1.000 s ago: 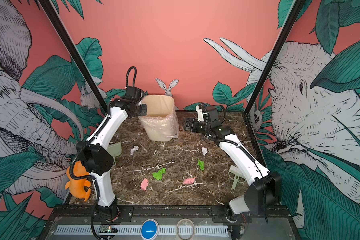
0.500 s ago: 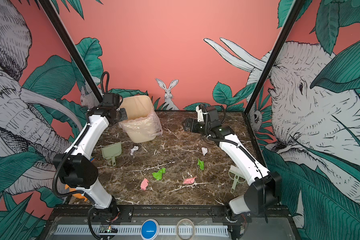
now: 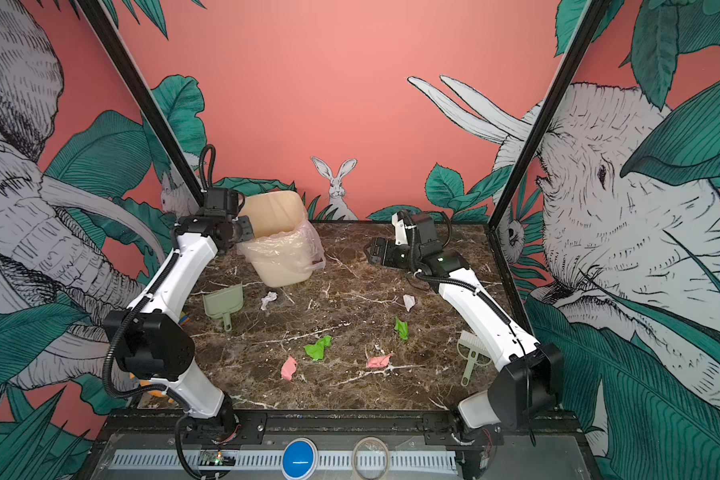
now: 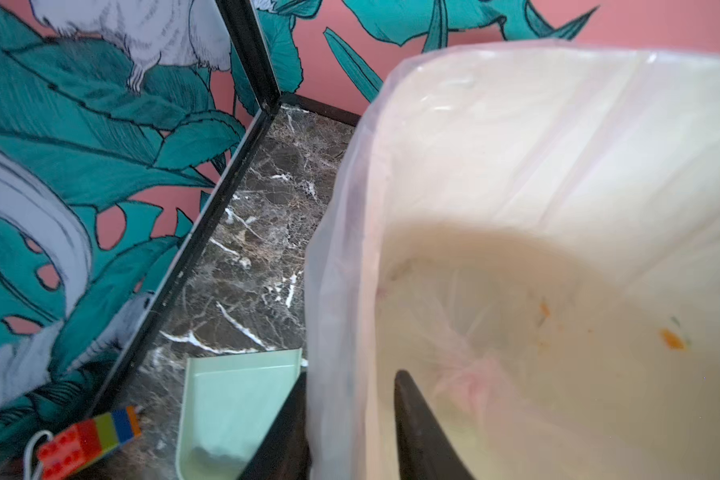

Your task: Sweep away the paper scraps from the table

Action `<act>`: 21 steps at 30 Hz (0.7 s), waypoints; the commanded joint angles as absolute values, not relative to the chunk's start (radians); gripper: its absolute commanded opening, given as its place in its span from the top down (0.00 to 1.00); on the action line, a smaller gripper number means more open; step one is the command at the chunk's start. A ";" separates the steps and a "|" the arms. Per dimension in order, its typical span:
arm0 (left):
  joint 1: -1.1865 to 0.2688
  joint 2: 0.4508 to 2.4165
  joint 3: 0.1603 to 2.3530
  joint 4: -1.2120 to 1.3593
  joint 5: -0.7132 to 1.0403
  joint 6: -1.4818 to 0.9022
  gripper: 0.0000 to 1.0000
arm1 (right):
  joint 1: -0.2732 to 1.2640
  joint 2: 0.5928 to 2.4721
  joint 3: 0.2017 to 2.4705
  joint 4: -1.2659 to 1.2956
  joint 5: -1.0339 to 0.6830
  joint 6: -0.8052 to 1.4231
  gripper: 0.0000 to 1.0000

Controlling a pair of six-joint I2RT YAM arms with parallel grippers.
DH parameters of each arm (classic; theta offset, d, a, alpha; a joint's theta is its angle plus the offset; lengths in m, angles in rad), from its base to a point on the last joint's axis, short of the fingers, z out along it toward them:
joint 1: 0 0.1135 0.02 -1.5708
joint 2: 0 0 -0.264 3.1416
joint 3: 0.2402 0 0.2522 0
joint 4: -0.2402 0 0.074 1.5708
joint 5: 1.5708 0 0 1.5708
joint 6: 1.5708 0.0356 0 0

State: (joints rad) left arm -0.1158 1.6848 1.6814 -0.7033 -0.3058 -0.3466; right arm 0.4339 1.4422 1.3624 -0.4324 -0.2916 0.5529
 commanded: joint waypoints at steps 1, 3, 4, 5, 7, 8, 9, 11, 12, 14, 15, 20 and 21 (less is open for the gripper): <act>-0.110 1.620 1.677 -0.680 -0.323 -0.353 0.56 | 0.439 1.443 1.396 -0.429 -0.278 0.547 0.01; -0.111 1.605 1.671 -0.662 -0.319 -0.346 0.51 | 0.439 1.443 1.400 -0.444 -0.267 0.536 0.01; -0.111 1.598 1.669 -0.656 -0.318 -0.344 0.49 | 0.439 1.442 1.401 -0.452 -0.261 0.533 0.01; -0.112 1.590 1.668 -0.650 -0.318 -0.339 0.46 | 0.439 1.440 1.401 -0.461 -0.250 0.527 0.01; -0.112 1.572 1.661 -0.639 -0.316 -0.329 0.41 | 0.439 1.433 1.401 -0.485 -0.225 0.512 0.01; -0.112 1.559 1.658 -0.633 -0.315 -0.321 0.39 | 0.439 1.428 1.401 -0.502 -0.210 0.500 0.01; -0.113 1.543 1.651 -0.625 -0.314 -0.308 0.37 | 0.439 1.424 1.401 -0.522 -0.190 0.488 0.01; -0.121 1.515 1.642 -0.615 -0.320 -0.281 0.31 | 0.439 1.410 1.399 -0.563 -0.149 0.464 0.01; -0.126 1.501 1.639 -0.614 -0.322 -0.266 0.28 | 0.439 1.401 1.395 -0.581 -0.125 0.453 0.01; -0.138 1.475 1.638 -0.615 -0.323 -0.235 0.23 | 0.436 1.380 1.381 -0.616 -0.078 0.441 0.01; -0.150 1.462 1.638 -0.618 -0.326 -0.217 0.21 | 0.433 1.366 1.371 -0.632 -0.054 0.439 0.01; -0.239 1.408 1.638 -0.640 -0.344 -0.131 0.06 | 0.380 1.291 1.305 -0.713 -0.016 0.454 0.01; -0.258 1.400 1.638 -0.645 -0.342 -0.121 0.05 | 0.365 1.276 1.276 -0.732 -0.010 0.458 0.01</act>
State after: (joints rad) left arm -0.2100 1.4403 1.6470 -0.6369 -0.3309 -0.1883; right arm 0.3977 1.3201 1.3209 -0.6476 -0.0708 0.4629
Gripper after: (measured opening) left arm 0.940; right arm 0.991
